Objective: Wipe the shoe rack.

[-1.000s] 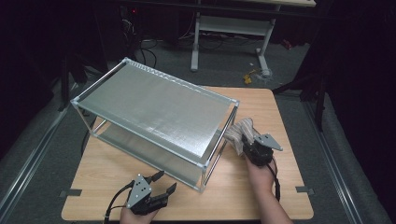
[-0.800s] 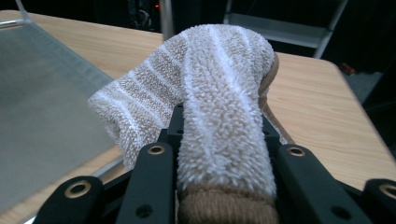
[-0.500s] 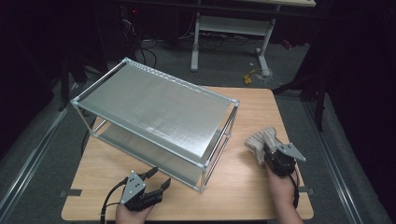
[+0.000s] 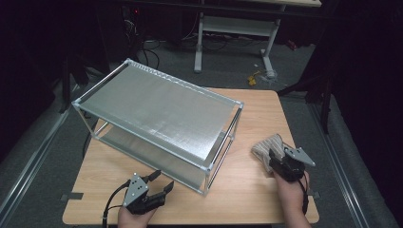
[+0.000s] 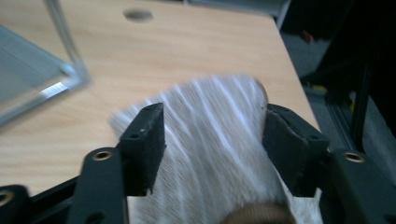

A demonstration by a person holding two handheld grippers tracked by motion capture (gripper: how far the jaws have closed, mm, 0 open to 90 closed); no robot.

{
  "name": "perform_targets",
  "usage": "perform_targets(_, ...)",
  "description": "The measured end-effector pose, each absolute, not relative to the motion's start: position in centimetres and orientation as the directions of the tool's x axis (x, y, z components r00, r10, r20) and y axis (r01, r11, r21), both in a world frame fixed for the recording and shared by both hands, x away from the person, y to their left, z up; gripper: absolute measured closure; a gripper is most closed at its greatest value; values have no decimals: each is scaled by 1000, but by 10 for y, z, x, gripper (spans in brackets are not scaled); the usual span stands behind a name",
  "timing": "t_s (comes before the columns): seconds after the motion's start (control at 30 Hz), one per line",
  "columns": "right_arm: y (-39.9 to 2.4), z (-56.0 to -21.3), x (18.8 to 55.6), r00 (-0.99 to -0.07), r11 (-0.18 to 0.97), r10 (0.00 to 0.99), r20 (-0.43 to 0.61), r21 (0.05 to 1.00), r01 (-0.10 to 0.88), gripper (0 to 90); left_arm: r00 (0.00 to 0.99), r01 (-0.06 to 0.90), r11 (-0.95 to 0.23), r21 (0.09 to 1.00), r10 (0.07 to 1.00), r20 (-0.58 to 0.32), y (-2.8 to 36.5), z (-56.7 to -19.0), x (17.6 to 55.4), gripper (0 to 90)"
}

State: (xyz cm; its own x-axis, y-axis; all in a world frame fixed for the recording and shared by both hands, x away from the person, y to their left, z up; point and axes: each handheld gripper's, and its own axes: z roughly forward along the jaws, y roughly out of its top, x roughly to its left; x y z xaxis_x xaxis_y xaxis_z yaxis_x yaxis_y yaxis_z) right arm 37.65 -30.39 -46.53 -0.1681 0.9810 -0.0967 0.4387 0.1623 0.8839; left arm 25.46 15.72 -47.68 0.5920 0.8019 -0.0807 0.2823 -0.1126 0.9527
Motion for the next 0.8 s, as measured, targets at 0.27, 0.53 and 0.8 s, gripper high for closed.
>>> perform_targets(0.27,-254,-443,329,-321,161,946,-50,931,327,413,596,278,-118,953,800,-75,156,-476,254,378)
perform_targets(0.53,-202,-449,281,-468,222,881,-67,932,285,483,594,266,-107,958,801,-76,158,-472,254,377)
perform_targets(0.8,-172,-459,258,-595,233,803,-23,932,279,520,580,264,-93,960,811,-81,161,-471,254,376)
